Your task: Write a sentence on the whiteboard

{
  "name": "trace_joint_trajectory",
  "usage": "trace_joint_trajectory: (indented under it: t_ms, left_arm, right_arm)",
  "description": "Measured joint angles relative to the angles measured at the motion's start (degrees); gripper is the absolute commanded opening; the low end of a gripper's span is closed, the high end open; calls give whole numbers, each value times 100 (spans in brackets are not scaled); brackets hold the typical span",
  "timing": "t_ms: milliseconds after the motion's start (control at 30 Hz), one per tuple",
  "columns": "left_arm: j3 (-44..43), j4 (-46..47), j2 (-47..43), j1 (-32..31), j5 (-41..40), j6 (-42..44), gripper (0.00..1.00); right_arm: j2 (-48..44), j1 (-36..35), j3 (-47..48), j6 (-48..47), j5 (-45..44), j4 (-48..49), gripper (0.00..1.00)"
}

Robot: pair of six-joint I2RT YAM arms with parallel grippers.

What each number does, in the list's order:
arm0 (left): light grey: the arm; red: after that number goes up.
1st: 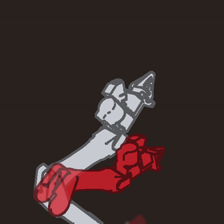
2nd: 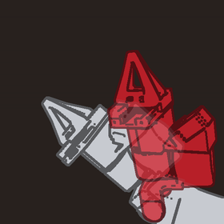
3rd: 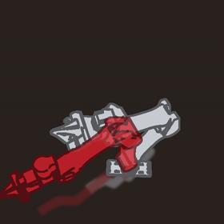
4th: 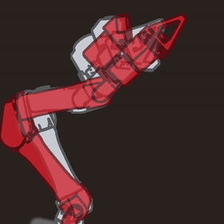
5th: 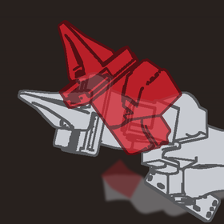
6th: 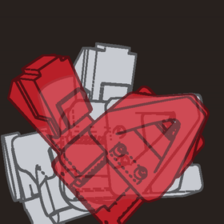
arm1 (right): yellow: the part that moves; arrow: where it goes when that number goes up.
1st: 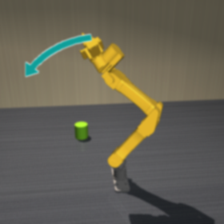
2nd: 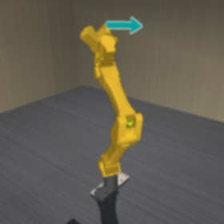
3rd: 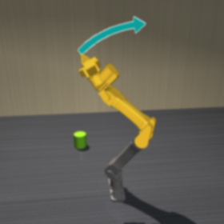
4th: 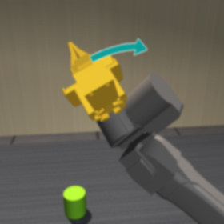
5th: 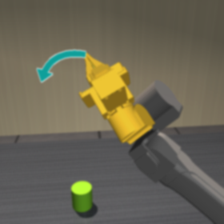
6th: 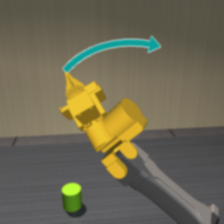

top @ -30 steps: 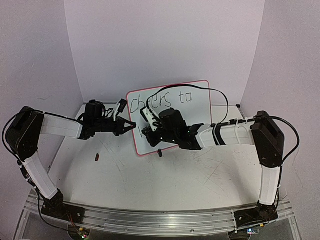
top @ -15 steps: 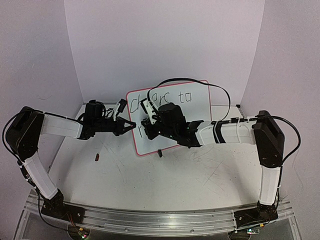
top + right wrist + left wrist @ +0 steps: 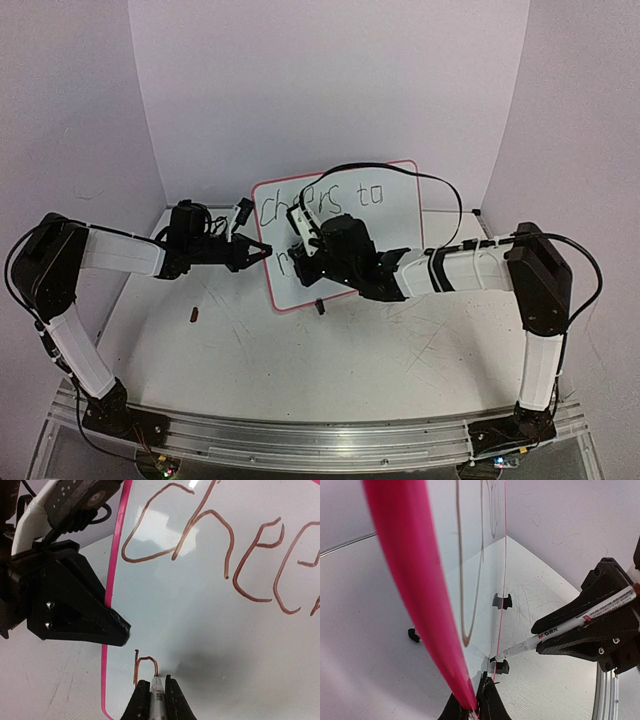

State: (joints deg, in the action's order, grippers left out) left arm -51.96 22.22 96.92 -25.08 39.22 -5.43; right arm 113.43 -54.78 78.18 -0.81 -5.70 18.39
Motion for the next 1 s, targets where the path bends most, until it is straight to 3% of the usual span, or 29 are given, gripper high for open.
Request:
trace_joint_trajectory:
  t_ms: [1000]
  left_arm:
    - [0, -36, 0, 0, 0, 7, 0]
  right_arm:
    - [-12, 9, -184, 393, 82, -10, 0]
